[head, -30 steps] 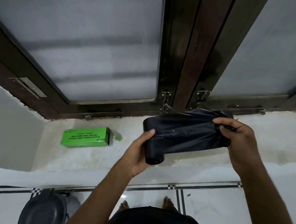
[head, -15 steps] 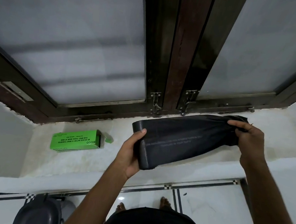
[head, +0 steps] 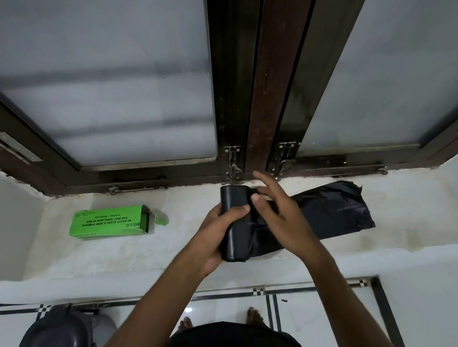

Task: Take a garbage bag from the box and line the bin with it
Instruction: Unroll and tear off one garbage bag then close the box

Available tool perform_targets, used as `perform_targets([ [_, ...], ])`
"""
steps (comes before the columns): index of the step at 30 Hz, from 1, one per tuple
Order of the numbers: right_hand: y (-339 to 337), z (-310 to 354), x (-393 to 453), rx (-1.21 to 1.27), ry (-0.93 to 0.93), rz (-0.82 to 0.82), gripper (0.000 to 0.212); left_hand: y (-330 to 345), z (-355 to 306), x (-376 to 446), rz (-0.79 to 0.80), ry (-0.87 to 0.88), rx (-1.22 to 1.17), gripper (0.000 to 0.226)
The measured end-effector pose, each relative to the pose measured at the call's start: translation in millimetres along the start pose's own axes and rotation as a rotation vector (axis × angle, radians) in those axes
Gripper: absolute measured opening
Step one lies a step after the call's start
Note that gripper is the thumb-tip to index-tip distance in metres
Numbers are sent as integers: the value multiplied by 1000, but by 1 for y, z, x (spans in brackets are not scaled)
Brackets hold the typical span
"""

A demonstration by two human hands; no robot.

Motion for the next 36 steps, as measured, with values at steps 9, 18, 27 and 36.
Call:
perform_targets([
  [9, -42, -6, 14, -37, -51, -48, 20, -23, 5, -12, 29, -107, -224, 43],
  [18, -72, -12, 13, -19, -56, -58, 10, -22, 15, -10, 50, -134, -292, 44],
  [27, -107, -27, 6, -128, -45, -123, 25, -44, 17, -8, -53, -111, -207, 45],
  [36, -115, -37, 11, -529, -25, -193, 17, -47, 19, -2, -74, -77, -129, 33],
])
Point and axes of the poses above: each hand's wrist, its own x-axis towards the middle knuckle, its own y-axis out of the palm, z = x × y, the point moved 5 cm from there along x, towards the middle knuckle, and after that the axes turned 11 degrees about x, right-handed, at the moved point
